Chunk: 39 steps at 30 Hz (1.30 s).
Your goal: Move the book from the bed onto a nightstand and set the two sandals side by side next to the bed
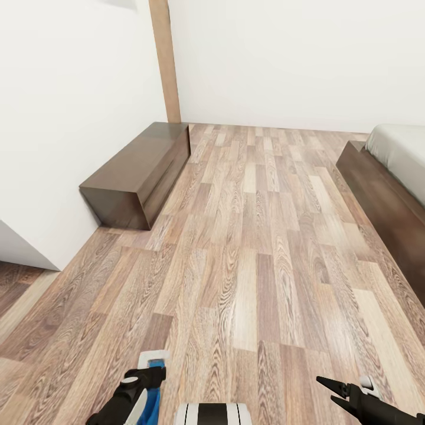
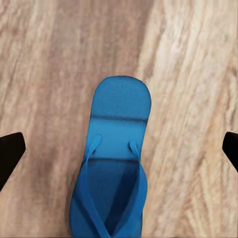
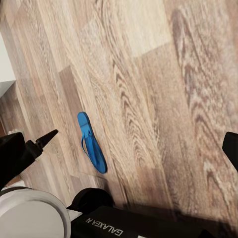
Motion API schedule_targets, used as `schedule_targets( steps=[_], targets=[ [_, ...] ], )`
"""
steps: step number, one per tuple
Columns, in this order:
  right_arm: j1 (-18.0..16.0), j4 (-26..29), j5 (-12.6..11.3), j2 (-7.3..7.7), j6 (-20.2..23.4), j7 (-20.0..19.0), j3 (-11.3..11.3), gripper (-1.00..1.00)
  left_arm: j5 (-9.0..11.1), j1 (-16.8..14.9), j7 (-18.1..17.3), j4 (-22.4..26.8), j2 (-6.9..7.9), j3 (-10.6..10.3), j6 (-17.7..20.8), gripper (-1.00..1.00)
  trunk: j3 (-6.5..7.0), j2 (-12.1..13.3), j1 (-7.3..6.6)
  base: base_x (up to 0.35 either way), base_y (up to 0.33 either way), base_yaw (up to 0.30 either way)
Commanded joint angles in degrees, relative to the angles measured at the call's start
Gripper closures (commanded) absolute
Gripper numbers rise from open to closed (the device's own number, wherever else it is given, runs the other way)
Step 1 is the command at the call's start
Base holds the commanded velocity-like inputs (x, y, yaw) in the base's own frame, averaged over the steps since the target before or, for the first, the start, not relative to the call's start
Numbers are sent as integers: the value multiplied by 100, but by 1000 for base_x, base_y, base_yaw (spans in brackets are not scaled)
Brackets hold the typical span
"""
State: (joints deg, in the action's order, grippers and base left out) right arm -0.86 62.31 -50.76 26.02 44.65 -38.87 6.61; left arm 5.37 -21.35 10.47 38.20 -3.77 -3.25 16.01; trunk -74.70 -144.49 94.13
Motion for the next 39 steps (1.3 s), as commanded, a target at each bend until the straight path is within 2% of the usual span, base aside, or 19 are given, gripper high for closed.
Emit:
schedule_targets(
  steps=[1,19,39],
  targets=[
    [-2,0,-13,0,35,-7,7,-100,53,-14,47,15,24,-34,40,-100,-26,-3,2,0,0,0],
    [-2,0,-13,0,35,-7,7,-100,43,-27,43,25,45,-59,47,-100,-425,-27,48,0,0,0],
    [-2,0,-13,0,34,-7,7,-100,34,-27,61,35,41,-62,25,-100,-425,-27,48,0,-30,0]
  ],
)
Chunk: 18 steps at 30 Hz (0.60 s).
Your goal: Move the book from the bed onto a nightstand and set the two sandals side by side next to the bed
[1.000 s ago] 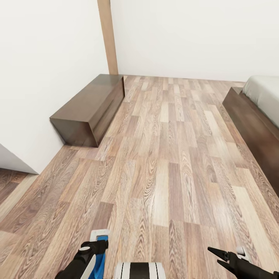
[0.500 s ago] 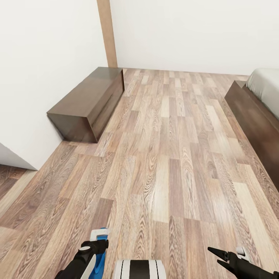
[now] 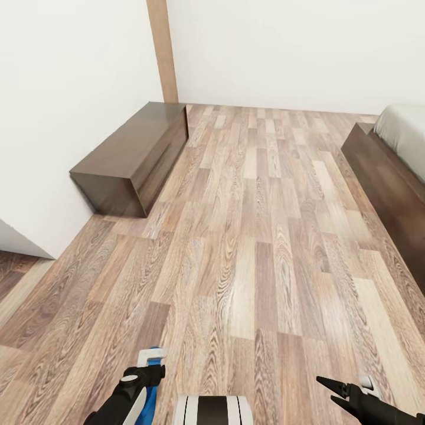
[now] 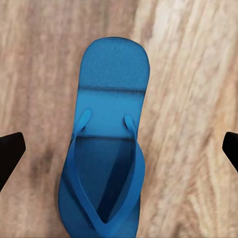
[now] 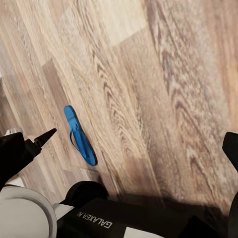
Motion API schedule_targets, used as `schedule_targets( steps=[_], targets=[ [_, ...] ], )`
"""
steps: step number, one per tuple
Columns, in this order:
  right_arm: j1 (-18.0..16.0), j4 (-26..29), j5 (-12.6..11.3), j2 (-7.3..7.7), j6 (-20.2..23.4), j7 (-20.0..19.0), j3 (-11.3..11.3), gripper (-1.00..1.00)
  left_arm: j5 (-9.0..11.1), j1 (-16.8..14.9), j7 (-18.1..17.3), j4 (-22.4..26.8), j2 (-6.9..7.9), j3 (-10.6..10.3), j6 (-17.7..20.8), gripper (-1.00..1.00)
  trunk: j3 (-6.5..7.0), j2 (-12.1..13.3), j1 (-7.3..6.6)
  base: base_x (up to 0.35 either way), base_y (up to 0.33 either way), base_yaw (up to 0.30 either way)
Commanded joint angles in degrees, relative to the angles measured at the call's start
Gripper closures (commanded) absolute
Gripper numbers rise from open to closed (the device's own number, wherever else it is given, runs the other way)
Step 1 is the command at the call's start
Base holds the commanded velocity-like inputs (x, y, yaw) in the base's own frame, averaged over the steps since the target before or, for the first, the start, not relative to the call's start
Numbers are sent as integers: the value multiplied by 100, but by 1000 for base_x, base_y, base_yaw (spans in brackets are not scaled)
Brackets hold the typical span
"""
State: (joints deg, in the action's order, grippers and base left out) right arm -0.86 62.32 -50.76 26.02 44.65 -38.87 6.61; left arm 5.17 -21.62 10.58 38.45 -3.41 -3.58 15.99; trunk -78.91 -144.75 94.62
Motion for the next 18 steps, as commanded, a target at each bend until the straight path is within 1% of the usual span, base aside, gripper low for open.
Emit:
schedule_targets(
  steps=[1,11,13,15,18],
  targets=[
    [-2,0,-13,0,35,-7,7,-100,55,0,49,8,5,-29,27,-100,-4,-2,-1,0,-6,0],
    [-2,0,-13,0,35,-7,7,-100,55,0,64,5,14,-29,22,-100,-4,-2,-1,0,-1,0],
    [-2,0,-13,0,35,-7,7,-100,55,0,136,5,15,-29,17,-100,-4,-2,-1,0,0,0],
    [-2,0,-13,0,35,-7,7,-100,55,0,333,-1,15,-29,1,-100,-4,-2,-1,0,0,0],
    [-2,0,-13,0,32,-7,7,-100,55,0,420,-14,10,-37,-27,-100,-4,-2,-1,0,0,0]
  ],
)
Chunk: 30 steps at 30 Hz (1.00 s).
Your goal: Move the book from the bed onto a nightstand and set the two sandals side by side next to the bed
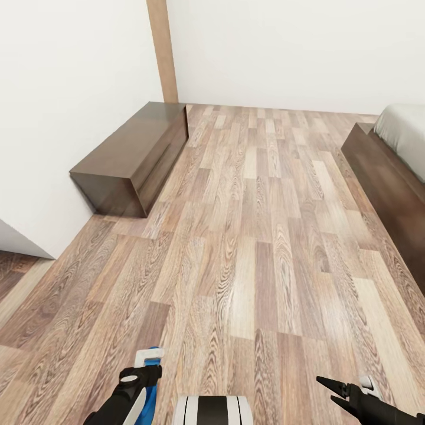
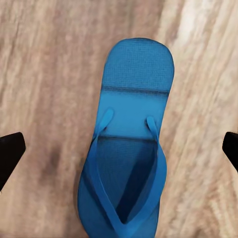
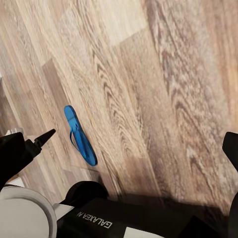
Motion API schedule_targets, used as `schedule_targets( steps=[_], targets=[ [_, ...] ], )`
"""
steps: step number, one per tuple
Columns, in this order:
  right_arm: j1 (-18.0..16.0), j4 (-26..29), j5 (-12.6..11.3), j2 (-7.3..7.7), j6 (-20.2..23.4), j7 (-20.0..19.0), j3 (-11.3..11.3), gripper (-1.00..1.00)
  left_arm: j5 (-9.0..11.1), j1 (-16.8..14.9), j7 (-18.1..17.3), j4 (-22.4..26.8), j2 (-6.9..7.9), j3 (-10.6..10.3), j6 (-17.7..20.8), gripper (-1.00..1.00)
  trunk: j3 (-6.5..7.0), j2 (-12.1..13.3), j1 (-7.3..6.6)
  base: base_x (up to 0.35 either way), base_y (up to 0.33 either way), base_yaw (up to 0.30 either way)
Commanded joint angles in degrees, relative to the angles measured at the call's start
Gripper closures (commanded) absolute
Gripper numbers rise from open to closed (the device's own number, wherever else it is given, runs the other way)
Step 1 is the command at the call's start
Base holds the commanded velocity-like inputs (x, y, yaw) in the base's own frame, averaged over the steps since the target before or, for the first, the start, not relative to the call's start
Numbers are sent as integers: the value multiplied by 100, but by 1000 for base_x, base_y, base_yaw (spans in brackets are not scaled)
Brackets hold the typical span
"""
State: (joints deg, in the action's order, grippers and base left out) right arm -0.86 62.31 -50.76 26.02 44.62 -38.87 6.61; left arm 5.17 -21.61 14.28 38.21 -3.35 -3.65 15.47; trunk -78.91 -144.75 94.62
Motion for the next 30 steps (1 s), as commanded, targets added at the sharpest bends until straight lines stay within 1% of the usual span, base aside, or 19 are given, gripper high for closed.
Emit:
schedule_targets(
  steps=[1,12,19,22,25,30],
  targets=[
    [-2,0,-13,0,36,-7,7,-100,55,-1,65,7,3,-34,3,-100,-4,-2,-1,0,0,0],
    [-2,0,-13,0,38,-7,7,-100,59,-1,92,-10,-4,-31,-61,-100,-4,-2,-1,0,0,0],
    [-2,1,-13,0,38,-7,7,-100,63,-1,92,-15,-12,-49,-62,-100,-159,-11,17,0,0,0],
    [-2,6,-13,0,37,-7,7,-100,63,-1,92,-15,-15,-101,-62,-100,-225,-15,25,0,0,0],
    [-2,8,-13,0,38,-7,7,-100,63,-1,91,-15,-15,-207,-62,-100,-292,-19,32,0,0,0],
    [-2,9,-13,0,38,-7,7,-100,63,-1,90,-15,-16,-252,-62,-100,-403,-26,45,0,0,0]
  ],
)
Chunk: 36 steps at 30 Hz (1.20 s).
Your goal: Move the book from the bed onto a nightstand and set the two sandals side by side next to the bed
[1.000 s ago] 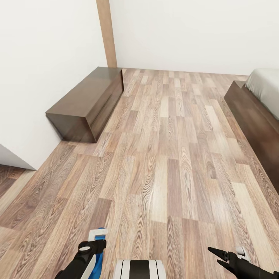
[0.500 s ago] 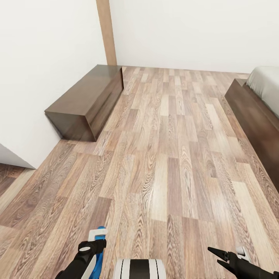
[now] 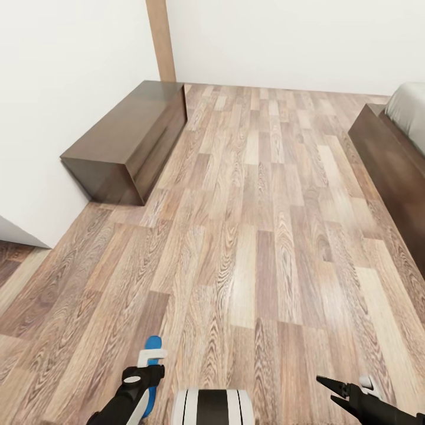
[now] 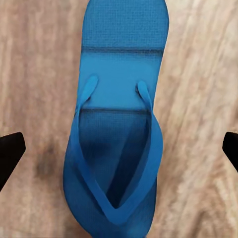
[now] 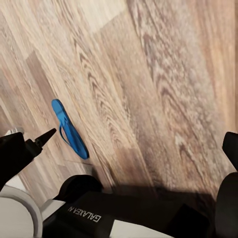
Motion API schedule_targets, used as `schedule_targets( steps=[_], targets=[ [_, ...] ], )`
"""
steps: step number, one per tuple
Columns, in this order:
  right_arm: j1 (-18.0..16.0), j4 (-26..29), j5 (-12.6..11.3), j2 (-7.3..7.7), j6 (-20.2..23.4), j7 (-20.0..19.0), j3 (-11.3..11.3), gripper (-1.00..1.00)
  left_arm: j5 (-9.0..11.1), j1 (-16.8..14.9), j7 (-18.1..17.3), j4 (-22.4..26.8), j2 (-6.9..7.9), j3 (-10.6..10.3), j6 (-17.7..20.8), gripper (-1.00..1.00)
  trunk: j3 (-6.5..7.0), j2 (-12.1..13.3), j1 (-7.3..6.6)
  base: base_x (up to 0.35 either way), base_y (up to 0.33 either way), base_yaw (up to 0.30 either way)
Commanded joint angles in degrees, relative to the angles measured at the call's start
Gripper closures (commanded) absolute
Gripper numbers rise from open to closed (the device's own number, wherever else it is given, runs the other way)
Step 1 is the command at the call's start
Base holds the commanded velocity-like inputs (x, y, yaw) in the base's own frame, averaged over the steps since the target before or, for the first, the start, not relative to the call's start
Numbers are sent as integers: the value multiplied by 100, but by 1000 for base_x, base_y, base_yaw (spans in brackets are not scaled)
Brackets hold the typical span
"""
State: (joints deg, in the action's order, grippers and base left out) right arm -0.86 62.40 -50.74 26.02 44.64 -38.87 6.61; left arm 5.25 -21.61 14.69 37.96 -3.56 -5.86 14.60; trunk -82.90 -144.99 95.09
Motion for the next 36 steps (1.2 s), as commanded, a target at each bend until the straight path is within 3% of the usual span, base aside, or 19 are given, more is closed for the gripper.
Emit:
schedule_targets(
  steps=[1,8,18,33,36],
  targets=[
    [-2,0,-14,0,35,-7,7,-100,55,-1,50,10,6,-33,25,-100,-27,-3,1,0,0,0],
    [-2,0,-14,0,36,-7,7,-100,55,-1,53,10,13,-32,17,-100,-182,-12,19,0,0,0],
    [-2,0,-14,0,34,-7,7,-100,55,-1,60,10,13,-30,17,-100,-182,-12,19,0,0,0],
    [-2,0,-14,0,36,-7,7,-100,55,-1,60,10,17,-30,17,-100,-514,-32,58,0,0,0],
    [-2,0,-14,0,36,-7,7,-100,55,-1,60,10,15,-30,17,-100,-514,-32,58,0,0,0]
  ],
)
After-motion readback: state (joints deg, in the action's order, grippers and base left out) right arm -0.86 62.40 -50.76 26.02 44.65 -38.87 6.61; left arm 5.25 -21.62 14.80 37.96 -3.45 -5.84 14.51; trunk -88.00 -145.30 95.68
